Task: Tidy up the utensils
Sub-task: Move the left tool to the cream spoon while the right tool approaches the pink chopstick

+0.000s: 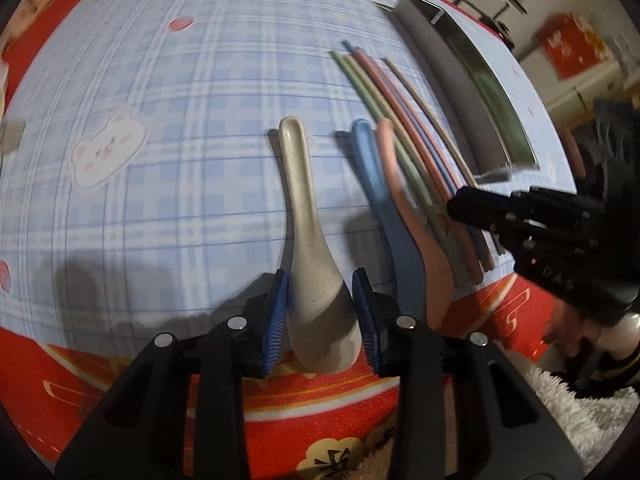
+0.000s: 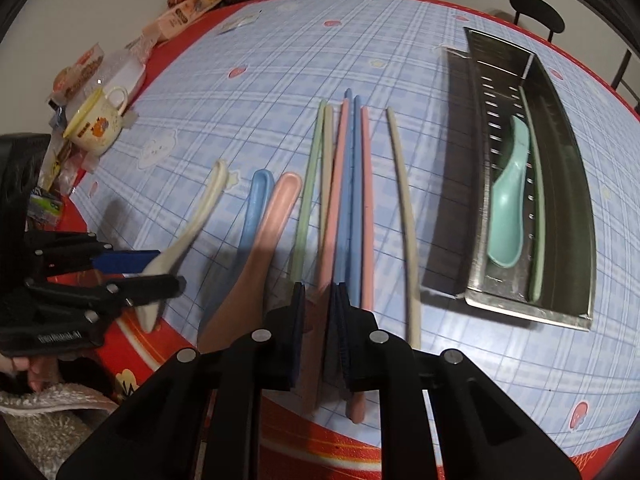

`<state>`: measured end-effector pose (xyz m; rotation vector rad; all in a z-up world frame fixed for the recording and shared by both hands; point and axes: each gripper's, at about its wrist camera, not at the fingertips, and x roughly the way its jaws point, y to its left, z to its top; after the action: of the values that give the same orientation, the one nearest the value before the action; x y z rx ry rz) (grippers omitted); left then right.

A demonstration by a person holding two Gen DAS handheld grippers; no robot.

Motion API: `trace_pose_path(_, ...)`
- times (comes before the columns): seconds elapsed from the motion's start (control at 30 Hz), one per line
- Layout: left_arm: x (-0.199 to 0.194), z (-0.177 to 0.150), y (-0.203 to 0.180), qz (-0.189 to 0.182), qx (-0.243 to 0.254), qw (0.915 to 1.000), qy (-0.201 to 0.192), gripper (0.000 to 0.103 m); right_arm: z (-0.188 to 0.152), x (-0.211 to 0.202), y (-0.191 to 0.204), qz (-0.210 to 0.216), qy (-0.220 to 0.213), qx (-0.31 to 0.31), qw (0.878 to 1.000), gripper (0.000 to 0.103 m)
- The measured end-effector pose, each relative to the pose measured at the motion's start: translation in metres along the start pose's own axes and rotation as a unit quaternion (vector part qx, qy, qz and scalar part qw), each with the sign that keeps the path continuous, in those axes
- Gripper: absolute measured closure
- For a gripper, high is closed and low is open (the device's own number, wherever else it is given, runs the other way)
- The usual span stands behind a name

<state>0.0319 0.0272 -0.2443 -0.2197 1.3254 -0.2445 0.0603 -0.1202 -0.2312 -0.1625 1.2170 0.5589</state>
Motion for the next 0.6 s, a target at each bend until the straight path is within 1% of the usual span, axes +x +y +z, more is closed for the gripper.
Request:
trace_pose_path(0.1,-0.002,-0.001,0.007,-0.002,-0.006,1.0,0.004,0.067,0.002,0.002,0.005,-0.005,0.003,-0.008,1.0,0.088)
trace_pose_path(0.2,-0.007,-0.001,0.006,0.028,0.01,0.9995,0.008,0.065,0.003,0.006,0.009,-0.008,0.01,-0.009,1.0,0.088)
trace_pose_path(0.23,-0.006,-0.001,0.006,0.04,0.016,0.999,0.01,0.061,0.004,0.007,0.011,-0.009,0.011,-0.009,1.0,0.088)
trace_pose_path(0.27,-0.005,-0.002,0.007,0.05,0.019,0.9985,0.01,0.058,0.004,0.007,0.011,-0.01,0.011,-0.007,1.0,0.09)
trace_pose_path(0.33,-0.008,-0.002,0.009,0.065,0.021,0.9976,0.01,0.057,0.005,0.007,0.01,-0.007,0.012,0.0,1.0,0.097)
trace_pose_path(0.43,-0.014,0.001,0.011,0.093,0.03,0.9952,0.006,0.053,0.006,0.008,0.008,0.002,0.013,0.011,1.0,0.1)
trace_pose_path(0.5,-0.018,0.006,0.013,0.104,0.039,0.9938,0.004,0.052,0.005,0.009,0.008,0.002,0.016,0.012,1.0,0.1)
trace_pose_path(0.53,-0.018,0.001,0.011,0.112,0.046,0.9926,0.004,0.052,0.005,0.009,0.007,0.003,0.015,0.013,1.0,0.1)
trace_pose_path(0.6,-0.018,0.003,0.008,0.123,0.061,0.9905,0.007,0.052,0.007,0.009,0.007,0.004,0.015,0.015,1.0,0.1)
